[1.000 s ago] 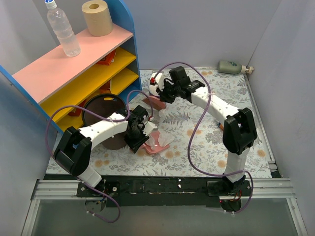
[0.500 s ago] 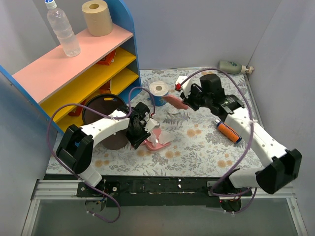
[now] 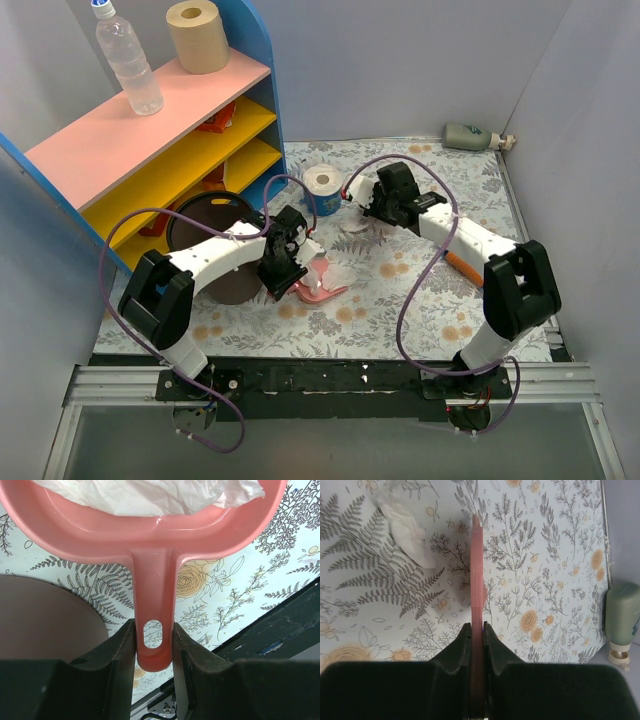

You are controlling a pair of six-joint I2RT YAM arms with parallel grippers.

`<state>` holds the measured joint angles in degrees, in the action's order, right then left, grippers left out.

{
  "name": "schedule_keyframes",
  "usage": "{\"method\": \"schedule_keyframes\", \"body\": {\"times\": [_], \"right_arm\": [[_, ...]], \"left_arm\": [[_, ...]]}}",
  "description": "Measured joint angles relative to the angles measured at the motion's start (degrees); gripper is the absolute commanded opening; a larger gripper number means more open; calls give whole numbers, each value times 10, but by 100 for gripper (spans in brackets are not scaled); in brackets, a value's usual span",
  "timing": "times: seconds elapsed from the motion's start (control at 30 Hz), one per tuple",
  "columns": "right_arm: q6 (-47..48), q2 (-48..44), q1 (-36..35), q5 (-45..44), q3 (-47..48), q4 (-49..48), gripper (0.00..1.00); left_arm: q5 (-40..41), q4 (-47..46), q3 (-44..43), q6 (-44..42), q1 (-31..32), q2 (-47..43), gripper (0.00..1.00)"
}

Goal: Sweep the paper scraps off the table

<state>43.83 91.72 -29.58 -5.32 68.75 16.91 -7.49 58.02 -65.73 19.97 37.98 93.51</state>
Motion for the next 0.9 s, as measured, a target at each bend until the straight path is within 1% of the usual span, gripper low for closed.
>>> {"method": "schedule_keyframes", "body": {"times": [0.13,0.23,0.3,0.37,0.47,0.53,0.57,0.63,0.73,0.9], "right_arm": [[29,44,1,-11,13,-2,1],[28,45,-9,-1,26,2,1],[15,38,-21,22,26,13,1],[-2,21,-42,45,16,30,1],[-46,-38,-86,99,-21,66,1],[-92,-79,-107,151,-28,100,1],[-115,-97,-106,155,-28,118,1],[-153,-115,-80,177,-27,137,1],[-196,-125,-31,194,0,155,1],[-223,-135,41,188,30,162,1]], "left_arm": [[5,-2,0,0,0,4,0],[9,-5,-2,0,0,17,0],[11,-6,-12,-1,0,29,0],[11,-7,-32,-1,0,48,0],[11,-13,-62,-2,0,78,0],[11,-14,-82,-3,0,97,0],[8,-14,-87,-5,0,101,0],[7,-15,-94,-6,0,102,0],[7,-24,-96,-4,0,102,0],[3,-48,-85,-2,0,92,0]]}}
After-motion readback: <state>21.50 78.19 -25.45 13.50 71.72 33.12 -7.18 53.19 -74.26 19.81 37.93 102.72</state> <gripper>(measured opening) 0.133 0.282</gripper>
